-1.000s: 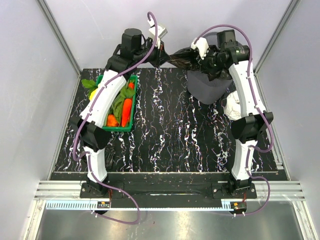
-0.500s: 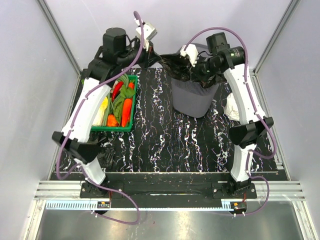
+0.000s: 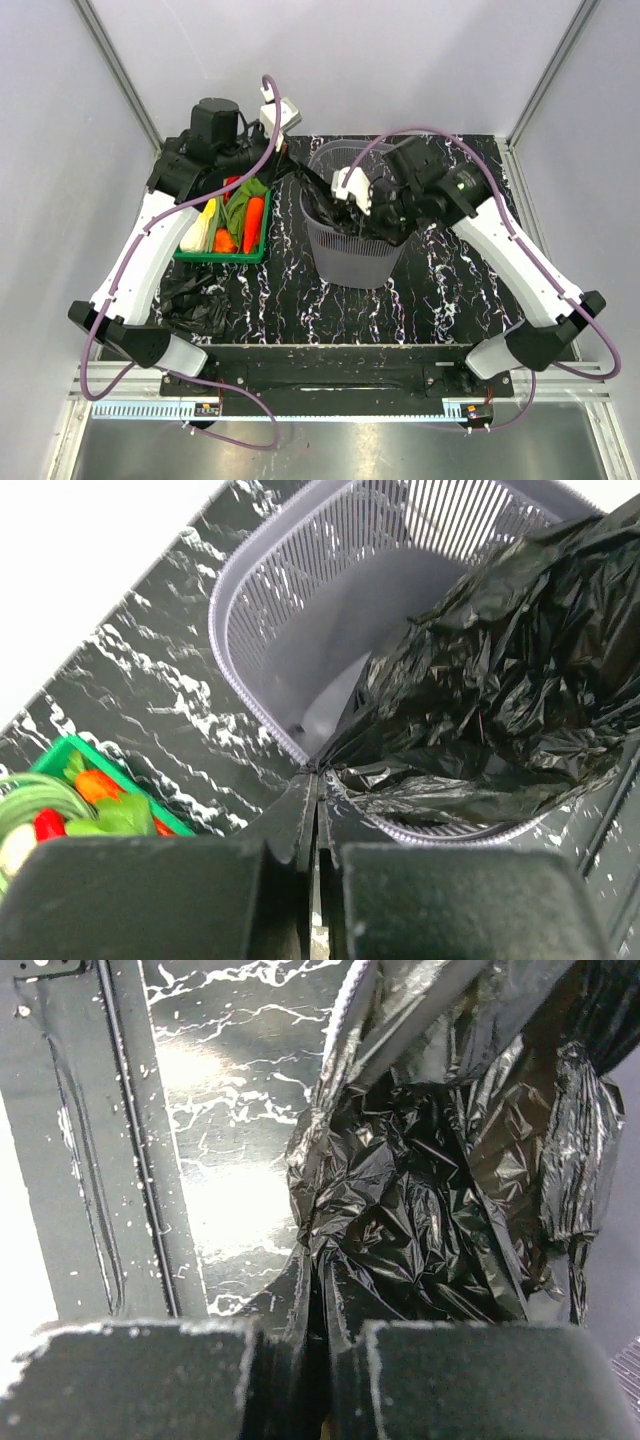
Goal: Put the trash bags into the trash bin
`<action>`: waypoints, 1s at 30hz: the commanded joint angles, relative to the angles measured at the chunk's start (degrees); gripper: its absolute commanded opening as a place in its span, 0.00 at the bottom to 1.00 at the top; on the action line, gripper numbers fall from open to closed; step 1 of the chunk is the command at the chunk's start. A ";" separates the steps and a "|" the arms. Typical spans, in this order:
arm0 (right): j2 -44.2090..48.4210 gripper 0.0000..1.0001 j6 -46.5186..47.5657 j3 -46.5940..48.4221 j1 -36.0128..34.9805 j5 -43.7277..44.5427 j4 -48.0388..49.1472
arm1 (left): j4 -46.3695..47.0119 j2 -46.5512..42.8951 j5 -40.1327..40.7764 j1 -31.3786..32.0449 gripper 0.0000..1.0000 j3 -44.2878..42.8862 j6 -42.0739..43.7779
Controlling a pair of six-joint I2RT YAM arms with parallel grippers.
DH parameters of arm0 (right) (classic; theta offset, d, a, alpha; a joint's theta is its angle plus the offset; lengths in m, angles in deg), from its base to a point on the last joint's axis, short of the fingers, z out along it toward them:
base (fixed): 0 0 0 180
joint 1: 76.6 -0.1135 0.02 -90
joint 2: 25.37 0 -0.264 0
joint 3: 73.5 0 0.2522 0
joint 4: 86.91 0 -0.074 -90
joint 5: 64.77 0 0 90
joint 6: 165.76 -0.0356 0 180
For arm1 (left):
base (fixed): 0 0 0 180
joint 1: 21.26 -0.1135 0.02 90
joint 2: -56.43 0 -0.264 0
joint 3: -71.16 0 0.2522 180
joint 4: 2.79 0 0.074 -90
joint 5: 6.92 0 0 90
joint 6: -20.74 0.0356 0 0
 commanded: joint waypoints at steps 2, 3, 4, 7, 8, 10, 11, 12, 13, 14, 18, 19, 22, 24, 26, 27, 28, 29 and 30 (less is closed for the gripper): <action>5.50 0.07 -4.42 -9.39 -3.63 5.42 9.54 | -0.87 -5.07 -0.94 -0.14 0.00 4.28 1.67; 6.29 0.08 -4.60 -10.80 -3.90 6.13 10.51 | -0.95 -5.60 -1.64 -0.23 0.00 4.90 1.58; 6.82 0.12 -4.68 -11.86 -4.16 6.83 11.21 | -1.22 -6.04 -2.08 -0.14 0.00 5.51 1.50; 7.44 0.32 -5.12 -12.57 -4.52 8.33 11.13 | -1.31 -7.45 -3.40 -0.23 0.01 7.01 1.06; 7.70 0.37 -5.21 -12.48 -4.52 8.59 11.13 | -1.39 -7.89 -3.75 -0.23 0.01 7.27 0.71; 8.23 0.44 -5.56 -12.05 -4.60 9.47 11.22 | -1.31 -8.59 -4.02 0.12 0.01 7.28 0.27; 8.58 0.49 -5.74 -11.61 -4.52 10.00 11.39 | -1.39 -8.77 -3.85 0.30 0.01 7.10 0.18; 8.93 0.52 -6.09 -11.17 -4.60 10.52 11.65 | -1.48 -8.95 -3.58 0.65 0.01 6.66 0.00; 9.20 0.54 -6.18 -10.64 -4.52 11.05 11.57 | -1.39 -8.86 -3.32 0.91 0.00 6.22 -0.26; 9.55 0.55 -6.53 -9.94 -4.52 11.66 11.66 | -1.48 -8.77 -3.23 1.17 0.00 5.52 -0.52; 11.04 0.59 -6.53 -7.92 -4.52 14.56 11.39 | -2.10 -7.46 -1.83 3.28 0.00 2.10 -0.88; 11.39 0.60 -6.44 -7.56 -4.60 15.09 11.22 | -2.36 -7.19 -1.74 3.81 0.00 1.04 -0.96; 12.27 0.64 -6.18 -6.51 -4.52 15.98 10.43 | -2.80 -6.58 -2.52 4.16 0.00 -1.07 -0.97; 13.06 0.64 -6.18 -6.51 -4.52 16.24 10.08 | -2.80 -6.57 -2.96 4.17 0.00 -1.95 -0.97; 13.94 0.64 -6.09 -6.68 -4.52 16.07 9.90 | -3.06 -6.84 -3.14 4.17 0.00 -2.48 -0.70; 14.21 0.63 -6.00 -6.68 -4.52 15.89 9.73 | -3.24 -6.93 -3.23 4.17 0.00 -2.57 -0.44; 14.56 0.59 -5.92 -6.68 -4.60 15.72 9.64 | -3.59 -7.10 -3.14 4.17 0.00 -2.74 -0.18; 14.73 0.54 -5.83 -6.86 -4.52 15.45 9.37 | -3.68 -7.10 -3.05 4.17 0.00 -2.75 -0.26; 15.08 0.47 -5.74 -7.03 -4.52 15.36 9.46 | -3.85 -7.28 -3.05 4.17 0.00 -2.66 0.00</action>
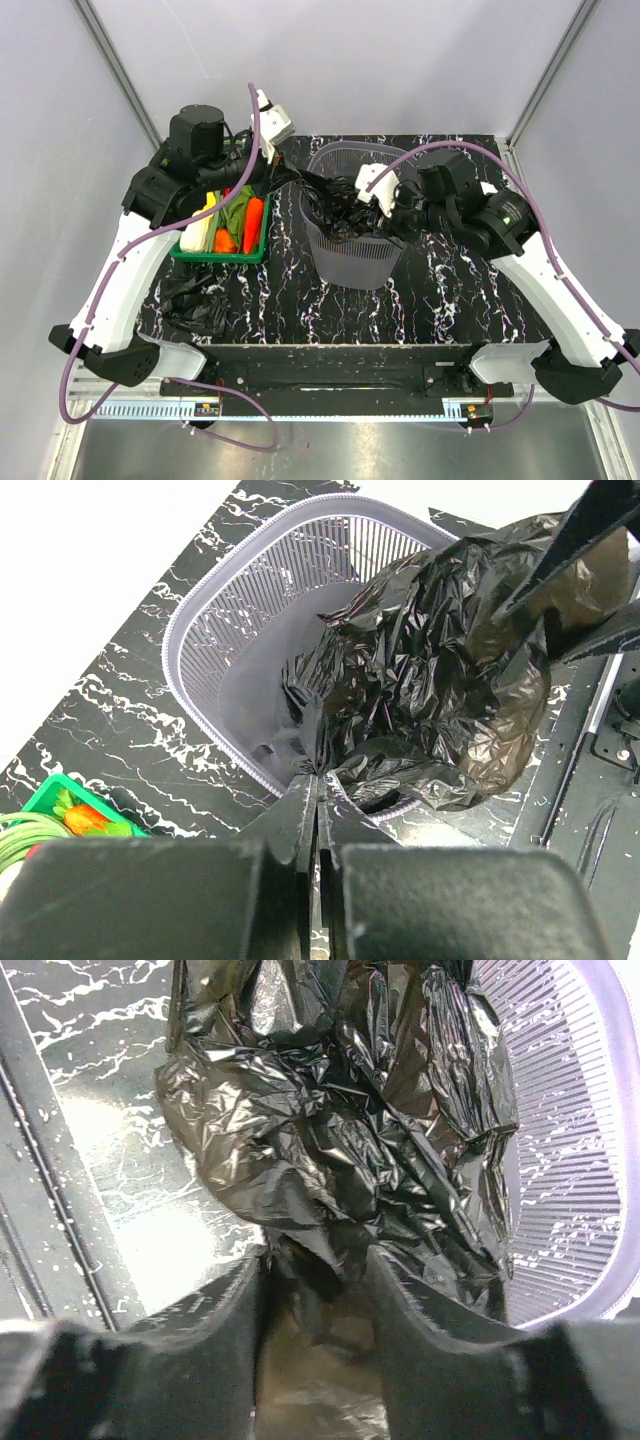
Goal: Put the trash bags into the trash bin
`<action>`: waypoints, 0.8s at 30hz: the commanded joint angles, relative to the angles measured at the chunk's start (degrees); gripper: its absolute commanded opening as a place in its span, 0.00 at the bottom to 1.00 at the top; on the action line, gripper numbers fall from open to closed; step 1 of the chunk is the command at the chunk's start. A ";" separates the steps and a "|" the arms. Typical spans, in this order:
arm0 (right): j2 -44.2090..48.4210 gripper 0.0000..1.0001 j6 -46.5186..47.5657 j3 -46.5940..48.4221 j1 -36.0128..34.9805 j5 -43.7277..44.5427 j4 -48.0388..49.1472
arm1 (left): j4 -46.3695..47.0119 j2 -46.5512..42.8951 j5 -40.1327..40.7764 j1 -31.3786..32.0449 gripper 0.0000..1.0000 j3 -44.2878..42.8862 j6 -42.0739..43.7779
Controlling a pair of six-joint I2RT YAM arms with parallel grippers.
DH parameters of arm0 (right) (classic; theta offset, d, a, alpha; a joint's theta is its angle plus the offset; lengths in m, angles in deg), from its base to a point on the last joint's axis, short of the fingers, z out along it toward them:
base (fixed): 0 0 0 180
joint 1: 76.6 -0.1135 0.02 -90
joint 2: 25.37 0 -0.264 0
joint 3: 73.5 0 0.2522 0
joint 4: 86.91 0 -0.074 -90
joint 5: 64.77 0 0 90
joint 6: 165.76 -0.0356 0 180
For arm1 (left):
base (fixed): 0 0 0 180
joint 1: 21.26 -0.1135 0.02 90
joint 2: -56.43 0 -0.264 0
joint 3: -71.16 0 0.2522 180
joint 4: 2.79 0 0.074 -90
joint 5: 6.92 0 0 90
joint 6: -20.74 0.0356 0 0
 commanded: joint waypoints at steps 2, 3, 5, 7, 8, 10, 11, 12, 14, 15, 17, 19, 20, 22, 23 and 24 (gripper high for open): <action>2.11 0.35 0.07 0.70 -0.39 0.24 -0.31 | 0.14 -1.09 -1.04 0.03 0.00 -2.05 0.42; 2.45 0.29 0.16 0.44 -0.39 0.32 -0.49 | -0.03 -1.09 -1.30 -0.05 0.00 -1.87 0.50; 2.90 0.19 0.43 0.17 -0.39 0.41 -1.45 | -0.29 -1.27 -1.48 0.03 0.00 -1.87 0.86; 3.68 0.12 0.60 0.17 -0.47 0.06 -2.33 | -0.91 -1.36 -1.39 0.03 0.00 -1.87 1.29; 4.12 0.10 0.69 0.17 -0.39 -0.20 -2.68 | -1.26 -1.36 -1.39 0.03 0.00 -1.96 1.82; 5.44 0.07 0.78 -0.09 -0.39 -0.64 -3.47 | -2.49 -1.62 -1.57 0.03 0.00 -2.05 2.96; 6.14 0.06 0.86 -0.44 -0.30 -0.64 -3.91 | -3.54 -1.79 -1.57 0.03 0.00 -2.04 3.84; 6.76 0.05 0.87 -1.05 -0.30 -0.30 -4.00 | -4.42 -2.14 -1.40 0.03 0.00 -1.87 4.45; 8.34 0.03 1.39 -2.46 -0.30 -0.03 -4.35 | -5.57 -3.11 -1.22 0.03 0.00 -1.17 6.04; 9.30 0.03 1.74 -3.16 -0.38 0.32 -4.44 | -5.66 -4.25 -0.87 0.12 0.00 -0.64 6.65; 10.45 0.02 2.01 -3.78 -0.30 1.02 -4.62 | -6.01 -5.66 -0.87 0.03 0.00 0.06 7.36; 11.51 0.02 2.01 -3.96 -0.21 1.38 -4.53 | -6.01 -6.63 -1.04 -0.05 0.00 0.50 7.62; 12.03 0.02 2.01 -4.13 -0.12 1.46 -4.18 | -6.01 -6.89 -1.39 -0.05 0.00 0.85 7.71; 12.91 0.02 2.18 -4.31 -0.03 1.20 -4.09 | -6.10 -7.24 -2.18 -0.23 0.00 1.64 8.24; 13.18 0.02 2.36 -4.66 0.05 1.20 -4.00 | -6.27 -7.33 -2.71 -0.23 0.00 2.08 8.68; 13.62 0.02 2.45 -5.10 -0.03 1.12 -4.09 | -6.62 -7.42 -3.06 -0.23 0.00 2.35 9.11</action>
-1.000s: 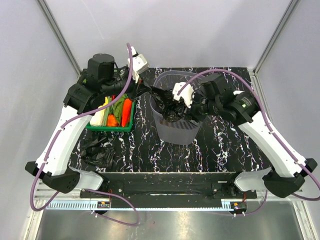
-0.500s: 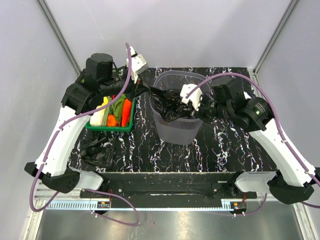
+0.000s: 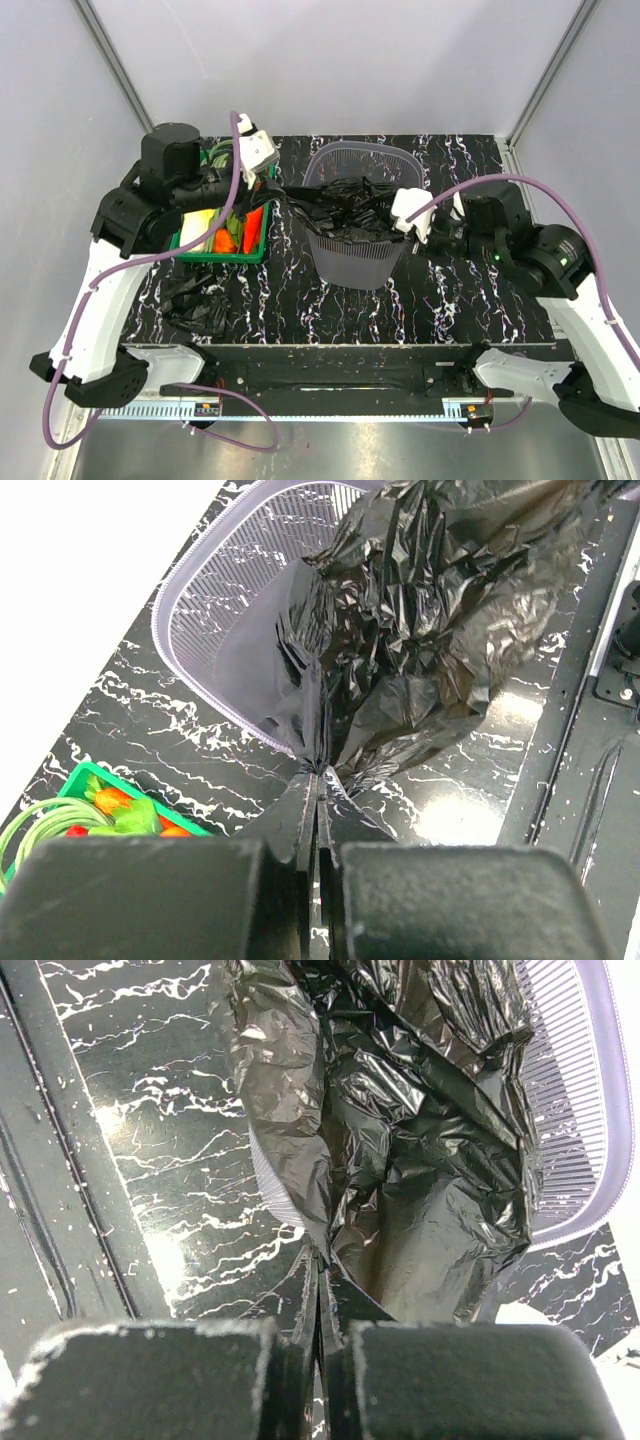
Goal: Put the trash bags into the trash bin
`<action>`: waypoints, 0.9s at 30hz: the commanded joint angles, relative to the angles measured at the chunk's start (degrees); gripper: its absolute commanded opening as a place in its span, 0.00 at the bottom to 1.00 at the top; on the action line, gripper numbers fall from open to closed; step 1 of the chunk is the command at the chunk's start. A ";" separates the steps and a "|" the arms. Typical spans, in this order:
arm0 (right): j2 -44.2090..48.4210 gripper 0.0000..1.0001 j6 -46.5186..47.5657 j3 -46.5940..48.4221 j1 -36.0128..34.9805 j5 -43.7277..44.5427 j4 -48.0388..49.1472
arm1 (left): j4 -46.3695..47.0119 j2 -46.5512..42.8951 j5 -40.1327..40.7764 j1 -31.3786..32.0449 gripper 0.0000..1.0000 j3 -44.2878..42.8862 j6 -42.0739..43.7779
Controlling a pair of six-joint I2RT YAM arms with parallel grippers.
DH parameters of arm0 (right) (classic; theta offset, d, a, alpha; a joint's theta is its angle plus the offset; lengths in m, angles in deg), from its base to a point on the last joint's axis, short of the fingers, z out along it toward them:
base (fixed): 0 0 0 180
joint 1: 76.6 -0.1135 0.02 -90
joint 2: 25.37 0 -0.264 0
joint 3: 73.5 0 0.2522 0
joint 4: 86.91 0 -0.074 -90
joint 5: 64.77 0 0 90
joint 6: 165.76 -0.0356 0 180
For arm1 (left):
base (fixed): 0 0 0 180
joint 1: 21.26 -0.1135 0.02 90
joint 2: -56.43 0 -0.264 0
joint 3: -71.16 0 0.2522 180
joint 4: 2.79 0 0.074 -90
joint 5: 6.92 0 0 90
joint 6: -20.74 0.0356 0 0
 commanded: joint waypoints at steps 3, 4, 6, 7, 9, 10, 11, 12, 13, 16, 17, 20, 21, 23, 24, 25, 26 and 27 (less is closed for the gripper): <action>2.30 0.04 1.66 -3.97 0.05 0.83 0.67 | -0.77 -1.94 -2.50 -0.32 0.00 3.49 4.71; 2.65 0.04 1.84 -5.20 0.05 0.83 0.85 | -1.12 -2.37 -2.67 -0.40 0.00 4.45 5.24; 3.53 0.04 2.01 -7.74 -0.03 1.00 1.20 | -1.91 -3.25 -2.76 -0.67 0.00 6.56 6.56; 3.97 0.05 2.10 -8.89 -0.03 1.01 1.38 | -2.26 -3.78 -2.58 -0.93 0.00 8.05 7.26; 5.11 0.05 2.28 -11.79 0.05 1.35 1.99 | -2.62 -4.83 -2.67 -1.72 0.00 11.04 9.02; 5.64 0.05 2.37 -13.02 0.14 1.53 2.17 | -2.62 -5.36 -2.67 -1.98 0.00 12.97 9.81; 6.16 0.05 2.28 -14.34 0.23 1.62 2.60 | -2.79 -5.80 -2.67 -2.33 0.00 14.21 10.42; 6.43 0.05 2.37 -15.92 0.32 1.97 2.78 | -2.71 -6.07 -2.41 -2.60 0.00 15.87 10.95; 6.61 0.05 2.28 -16.72 0.32 2.23 3.04 | -2.45 -6.33 -1.97 -2.69 0.00 16.93 11.22; 6.79 0.05 1.93 -18.74 0.23 2.67 3.92 | -1.13 -6.59 -1.35 -3.13 0.00 20.36 11.48; 6.96 0.05 1.67 -19.18 0.23 2.94 4.45 | 0.27 -6.68 -1.00 -3.22 0.00 21.68 11.05; 6.79 0.08 1.49 -19.89 0.23 4.43 5.85 | 3.26 -6.51 0.49 -3.30 0.00 24.49 10.26; 6.61 0.08 1.49 -19.98 0.32 5.13 6.12 | 4.40 -6.42 1.10 -3.30 0.00 25.11 9.99; 6.35 0.12 1.31 -20.06 0.32 6.71 7.08 | 6.77 -6.07 2.94 -3.30 0.00 26.26 9.38; 6.00 0.13 1.23 -20.24 0.23 7.59 7.79 | 8.44 -5.98 4.26 -3.39 0.00 26.96 8.85; 5.91 0.13 1.31 -20.33 0.32 8.29 8.23 | 9.50 -5.90 5.58 -3.39 0.00 27.57 8.59; 5.56 0.14 1.14 -20.50 0.32 9.26 8.93 | 10.73 -5.81 7.16 -3.39 0.00 27.93 8.58; 5.38 0.15 1.14 -20.59 0.32 9.88 9.28 | 12.13 -5.81 8.48 -3.48 0.00 28.45 8.15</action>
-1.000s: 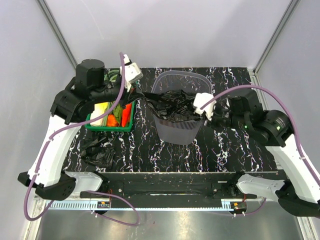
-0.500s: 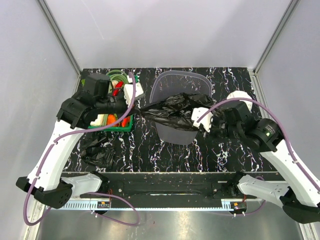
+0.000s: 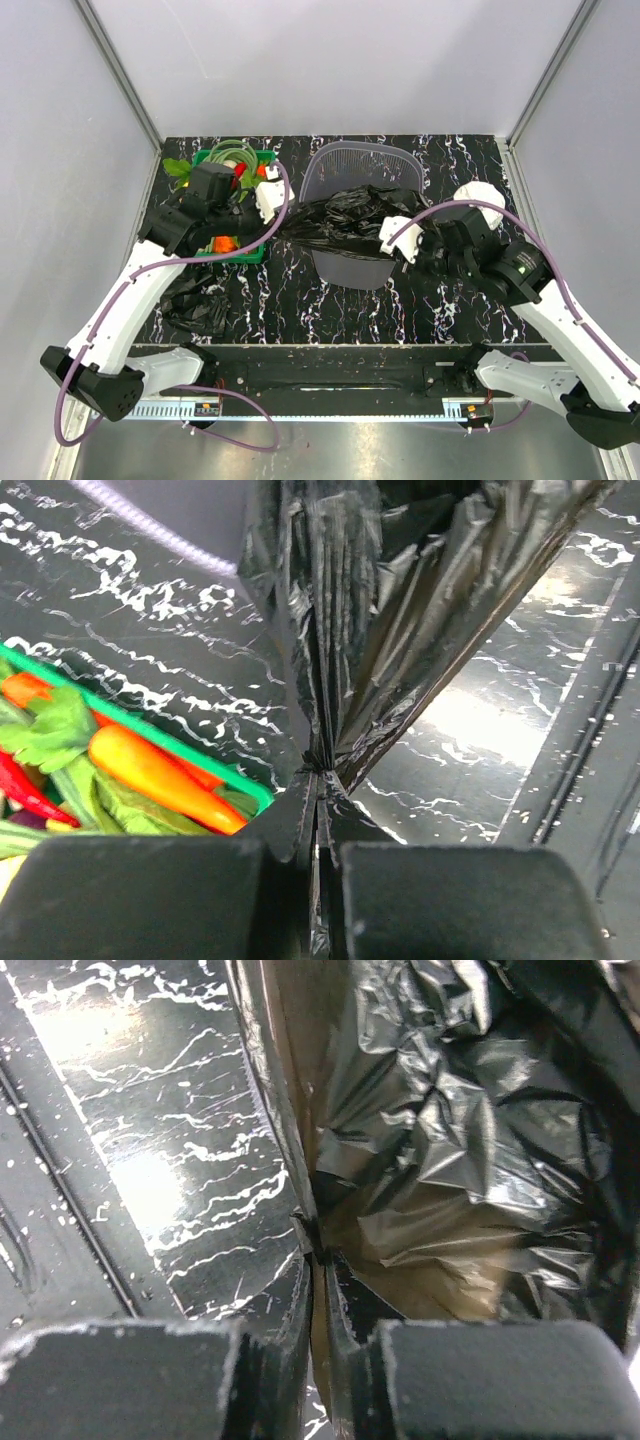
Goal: Put the trash bags into the trash bin
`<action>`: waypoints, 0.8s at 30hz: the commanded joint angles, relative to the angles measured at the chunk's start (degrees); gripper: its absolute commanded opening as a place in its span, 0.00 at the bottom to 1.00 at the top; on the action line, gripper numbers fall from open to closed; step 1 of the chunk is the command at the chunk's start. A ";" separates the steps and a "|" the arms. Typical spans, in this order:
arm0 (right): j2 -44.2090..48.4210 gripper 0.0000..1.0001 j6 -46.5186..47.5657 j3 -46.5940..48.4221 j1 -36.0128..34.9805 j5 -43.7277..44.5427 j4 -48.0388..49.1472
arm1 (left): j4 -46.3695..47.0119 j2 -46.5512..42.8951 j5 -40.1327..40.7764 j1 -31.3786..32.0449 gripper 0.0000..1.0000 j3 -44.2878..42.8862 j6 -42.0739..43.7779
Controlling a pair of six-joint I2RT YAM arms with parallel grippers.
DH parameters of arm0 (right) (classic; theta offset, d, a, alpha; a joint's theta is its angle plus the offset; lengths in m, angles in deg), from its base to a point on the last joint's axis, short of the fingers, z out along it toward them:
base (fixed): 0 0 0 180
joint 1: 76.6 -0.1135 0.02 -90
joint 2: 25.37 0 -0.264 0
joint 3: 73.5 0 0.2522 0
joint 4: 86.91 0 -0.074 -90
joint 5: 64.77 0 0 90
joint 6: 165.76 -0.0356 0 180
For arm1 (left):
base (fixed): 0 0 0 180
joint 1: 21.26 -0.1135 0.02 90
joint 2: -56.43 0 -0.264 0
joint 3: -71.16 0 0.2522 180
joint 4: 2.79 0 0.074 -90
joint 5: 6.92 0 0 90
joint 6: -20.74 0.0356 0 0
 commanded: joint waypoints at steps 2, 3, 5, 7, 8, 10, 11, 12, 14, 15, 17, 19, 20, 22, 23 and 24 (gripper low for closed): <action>-1.14 0.16 -0.39 -0.61 0.12 5.32 5.18 | 11.30 -0.39 8.45 -0.57 0.00 2.10 -1.82; -1.40 0.17 -0.39 -0.70 0.12 5.49 5.27 | 12.44 -0.21 9.59 -0.66 0.00 2.45 -2.17; -1.93 0.17 -0.31 -1.23 0.21 5.84 5.71 | 14.81 0.23 11.18 -0.75 0.00 2.89 -2.61; -2.37 0.17 -0.22 -1.93 0.21 7.41 6.15 | 16.22 0.67 11.71 -0.92 0.00 3.33 -2.79; -2.46 0.17 -0.13 -2.28 0.21 7.60 6.32 | 16.93 0.84 11.71 -1.10 0.00 3.59 -2.88; -2.63 0.17 -0.22 -3.25 0.21 8.13 6.50 | 17.98 1.20 11.71 -1.01 0.00 4.12 -2.88; -2.72 0.17 -0.22 -3.60 0.21 8.30 6.59 | 18.51 1.37 11.63 -1.10 0.00 4.39 -3.05; -2.63 0.17 -0.13 -3.95 0.21 8.65 6.76 | 19.12 1.46 11.71 -1.19 0.00 4.82 -3.06; -2.72 0.17 0.04 -4.57 0.47 8.92 6.94 | 20.18 1.81 12.32 -1.28 0.00 5.53 -2.97; -2.81 0.17 0.05 -4.83 0.56 9.01 7.03 | 20.88 1.99 12.76 -1.28 0.00 5.88 -2.88; -3.16 0.17 0.13 -5.27 0.65 8.75 7.12 | 21.94 2.69 12.94 -1.45 0.00 6.49 -2.79; -3.51 0.18 0.22 -5.62 0.74 9.27 7.20 | 23.08 3.22 12.51 -1.63 0.00 7.37 -2.79; -3.68 0.17 0.40 -5.97 0.91 9.36 7.29 | 23.87 3.39 12.50 -1.63 0.00 7.72 -2.79; -3.69 0.17 0.48 -6.76 1.09 9.62 7.73 | 24.66 3.83 12.33 -1.63 0.00 8.17 -2.79; -3.77 0.17 0.48 -7.03 1.17 9.80 7.82 | 25.01 4.01 12.07 -1.63 0.00 8.34 -2.79; -3.69 0.17 0.66 -7.29 1.35 10.15 8.08 | 25.37 4.18 11.72 -1.63 0.00 8.69 -2.79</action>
